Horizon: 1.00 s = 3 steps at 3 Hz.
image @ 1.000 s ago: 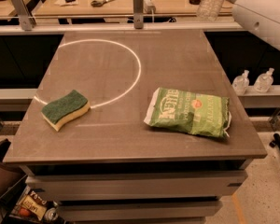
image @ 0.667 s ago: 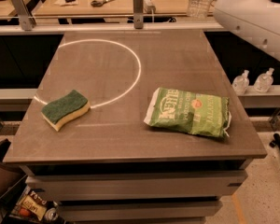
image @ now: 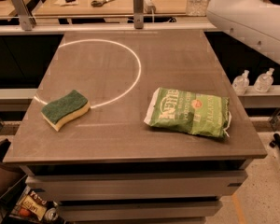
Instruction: Place water bottle upright
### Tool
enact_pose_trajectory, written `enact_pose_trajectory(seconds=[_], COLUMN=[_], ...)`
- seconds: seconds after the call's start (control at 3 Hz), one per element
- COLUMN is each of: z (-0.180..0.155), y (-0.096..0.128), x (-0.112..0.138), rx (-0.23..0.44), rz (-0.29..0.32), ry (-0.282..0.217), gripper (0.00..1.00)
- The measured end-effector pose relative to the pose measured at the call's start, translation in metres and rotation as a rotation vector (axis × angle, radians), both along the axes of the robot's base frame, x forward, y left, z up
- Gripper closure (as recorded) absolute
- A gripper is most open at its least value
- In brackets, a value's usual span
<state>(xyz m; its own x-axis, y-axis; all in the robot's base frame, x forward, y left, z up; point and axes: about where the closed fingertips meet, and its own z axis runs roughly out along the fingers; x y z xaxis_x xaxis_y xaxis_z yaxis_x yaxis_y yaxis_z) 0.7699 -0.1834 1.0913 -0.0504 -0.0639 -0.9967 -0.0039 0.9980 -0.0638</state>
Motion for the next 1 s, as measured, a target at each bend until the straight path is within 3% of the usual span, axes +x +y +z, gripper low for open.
enact_pose_trajectory(seconds=[0.67, 1.0], z=[0.002, 0.002], y=[0.003, 0.011], x=[0.002, 0.008], rx=[-0.001, -0.075], rz=[-0.004, -0.004], ry=[-0.014, -0.049], gripper=[1.00, 1.00])
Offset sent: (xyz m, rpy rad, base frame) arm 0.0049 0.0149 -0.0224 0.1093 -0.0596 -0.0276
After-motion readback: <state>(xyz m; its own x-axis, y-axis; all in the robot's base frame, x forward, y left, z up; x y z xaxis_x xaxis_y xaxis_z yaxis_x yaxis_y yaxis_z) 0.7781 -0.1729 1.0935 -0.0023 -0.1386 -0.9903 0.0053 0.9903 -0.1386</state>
